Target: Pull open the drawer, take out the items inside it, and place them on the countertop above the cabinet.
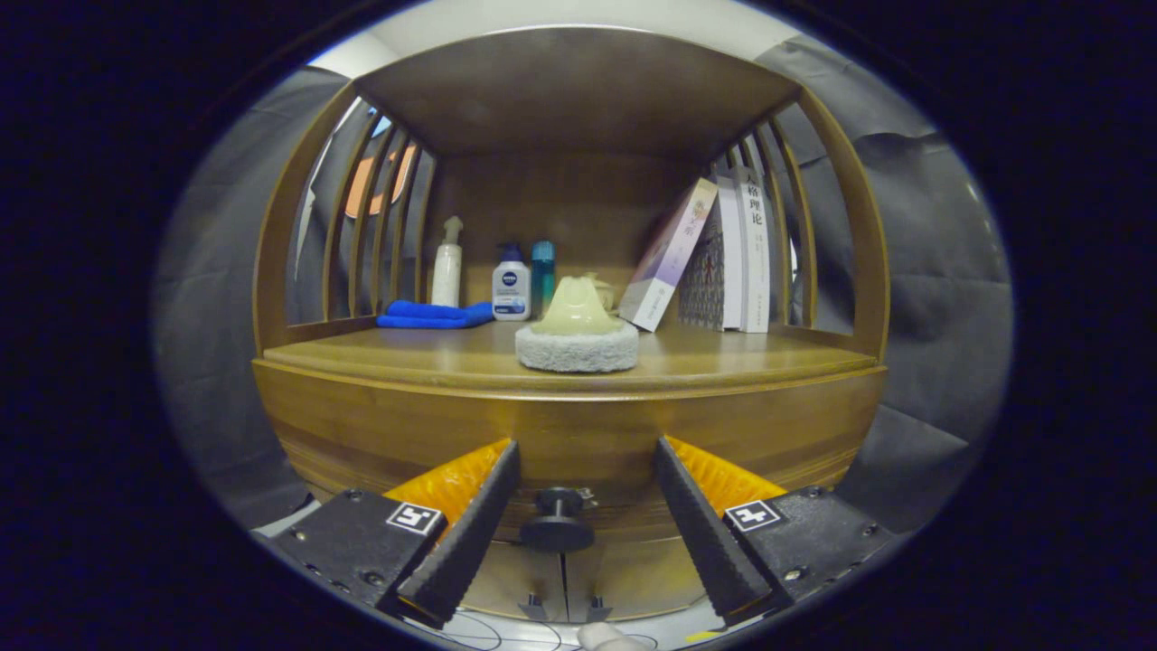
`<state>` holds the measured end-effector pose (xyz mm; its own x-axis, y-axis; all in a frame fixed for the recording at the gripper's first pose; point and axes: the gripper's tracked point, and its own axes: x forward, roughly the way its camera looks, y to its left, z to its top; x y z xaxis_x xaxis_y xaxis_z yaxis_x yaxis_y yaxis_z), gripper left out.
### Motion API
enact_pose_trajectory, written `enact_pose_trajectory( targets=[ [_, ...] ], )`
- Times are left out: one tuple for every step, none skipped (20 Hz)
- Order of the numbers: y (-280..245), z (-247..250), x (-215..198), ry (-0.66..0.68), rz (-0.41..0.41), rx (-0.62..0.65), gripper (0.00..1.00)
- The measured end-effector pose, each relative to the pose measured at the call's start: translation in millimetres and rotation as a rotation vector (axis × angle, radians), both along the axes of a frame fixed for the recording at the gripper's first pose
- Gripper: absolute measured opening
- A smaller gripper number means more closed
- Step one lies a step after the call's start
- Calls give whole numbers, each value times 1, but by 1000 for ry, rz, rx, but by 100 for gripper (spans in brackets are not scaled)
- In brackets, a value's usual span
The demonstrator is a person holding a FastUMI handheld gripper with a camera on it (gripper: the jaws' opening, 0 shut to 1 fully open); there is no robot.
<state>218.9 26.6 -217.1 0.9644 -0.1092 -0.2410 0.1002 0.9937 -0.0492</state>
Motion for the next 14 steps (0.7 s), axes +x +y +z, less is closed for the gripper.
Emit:
enact_pose_trajectory(
  targets=[
    [0,1,0,-10,2,-8,99],
    [0,0,4,-10,5,-20,99],
    [0,-1,7,-10,6,-27,99],
    [1,-1,8,-8,6,-31,99],
    [0,-1,9,-4,5,-29,99],
    [0,-1,8,0,6,-27,99],
    [0,0,7,11,3,-17,99],
    [-1,-1,8,25,2,-4,99],
    [-1,4,7,28,2,8,99],
    [-2,13,6,18,0,14,99],
    [-3,24,4,0,3,13,99],
    [-3,35,-3,-15,9,10,99],
    [-2,50,-9,-34,17,3,99],
    [-1,65,-17,-50,26,-4,99]
  ],
)
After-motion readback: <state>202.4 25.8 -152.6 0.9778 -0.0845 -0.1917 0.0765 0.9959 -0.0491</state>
